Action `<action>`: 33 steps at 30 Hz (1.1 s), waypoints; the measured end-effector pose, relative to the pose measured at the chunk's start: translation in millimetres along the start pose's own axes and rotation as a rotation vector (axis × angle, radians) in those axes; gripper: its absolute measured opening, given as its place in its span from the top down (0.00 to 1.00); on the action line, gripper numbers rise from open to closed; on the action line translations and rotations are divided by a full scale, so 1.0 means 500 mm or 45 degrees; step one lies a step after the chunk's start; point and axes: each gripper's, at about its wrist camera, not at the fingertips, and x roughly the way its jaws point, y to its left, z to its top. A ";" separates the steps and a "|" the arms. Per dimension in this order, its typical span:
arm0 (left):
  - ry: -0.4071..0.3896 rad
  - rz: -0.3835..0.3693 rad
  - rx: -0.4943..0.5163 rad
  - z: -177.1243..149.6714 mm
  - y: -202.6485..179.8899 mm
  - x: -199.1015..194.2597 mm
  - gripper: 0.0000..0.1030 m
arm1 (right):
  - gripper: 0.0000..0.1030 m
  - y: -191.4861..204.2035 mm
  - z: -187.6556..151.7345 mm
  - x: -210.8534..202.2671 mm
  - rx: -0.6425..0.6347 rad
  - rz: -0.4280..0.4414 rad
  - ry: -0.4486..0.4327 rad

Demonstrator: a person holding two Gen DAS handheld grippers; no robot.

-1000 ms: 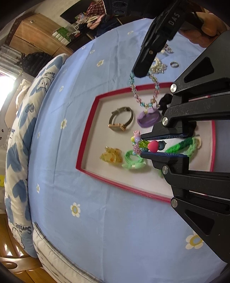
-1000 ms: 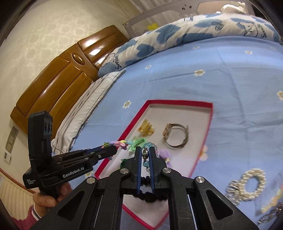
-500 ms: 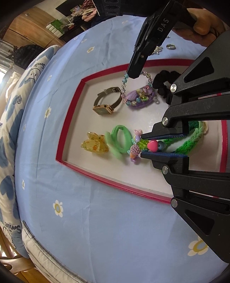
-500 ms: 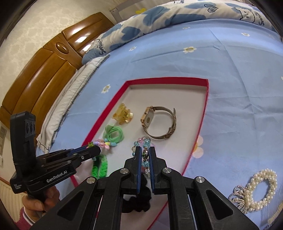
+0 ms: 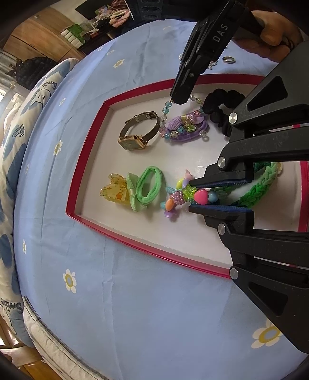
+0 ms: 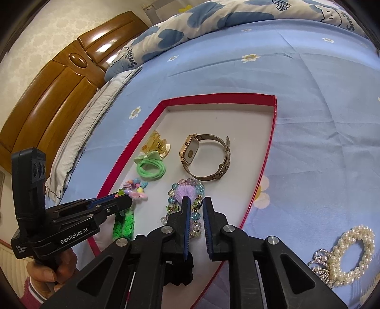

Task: Organize jewelry
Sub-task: 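Carry both beaded bracelets into the tray and open both tools, then move both tools back toward the silver chain and ring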

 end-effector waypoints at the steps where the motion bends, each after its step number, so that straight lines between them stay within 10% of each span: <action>1: 0.002 0.000 -0.003 0.000 0.001 0.000 0.89 | 0.81 0.000 0.000 0.000 0.002 0.000 0.001; 15: -0.025 -0.002 -0.016 -0.005 -0.010 -0.034 0.60 | 0.61 0.002 -0.005 -0.066 0.011 0.024 -0.071; 33: -0.082 -0.133 0.045 -0.046 -0.128 -0.119 0.48 | 0.49 -0.140 -0.141 -0.272 0.221 -0.121 -0.225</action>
